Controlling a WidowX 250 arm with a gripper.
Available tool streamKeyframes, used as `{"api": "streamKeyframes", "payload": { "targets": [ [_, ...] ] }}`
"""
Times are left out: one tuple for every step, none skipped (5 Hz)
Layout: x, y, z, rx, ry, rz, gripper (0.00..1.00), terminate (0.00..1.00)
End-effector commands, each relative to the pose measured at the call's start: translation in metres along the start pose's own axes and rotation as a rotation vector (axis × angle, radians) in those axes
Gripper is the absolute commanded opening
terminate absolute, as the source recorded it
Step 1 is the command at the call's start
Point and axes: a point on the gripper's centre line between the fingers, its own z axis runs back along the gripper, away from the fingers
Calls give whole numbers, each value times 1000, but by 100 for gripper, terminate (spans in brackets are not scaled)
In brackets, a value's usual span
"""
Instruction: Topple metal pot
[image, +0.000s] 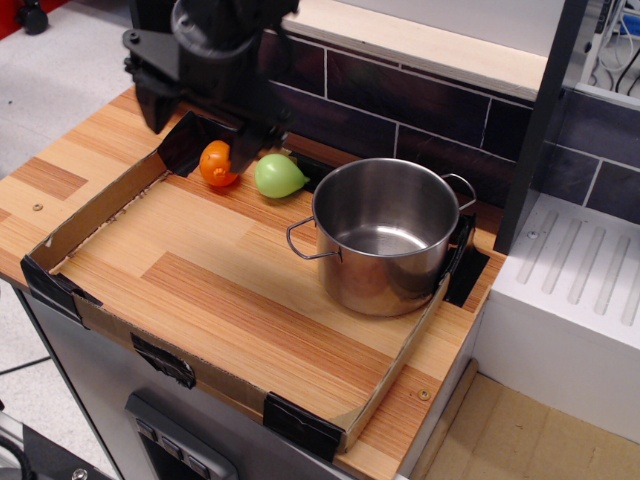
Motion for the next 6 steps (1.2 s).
{"api": "streamKeyframes", "payload": {
  "targets": [
    [-28,-32,39,16,-238,-334,100,0],
    [-43,-46,41,43,-246,-404,100,0],
    [-52,-64,21,127,-243,-466,100,0],
    [-56,-80,3,165,-227,-506,100,0],
    [-57,-90,-13,193,-216,-509,100,0],
    [-54,-94,-22,217,-228,-486,100,0]
  ]
}}
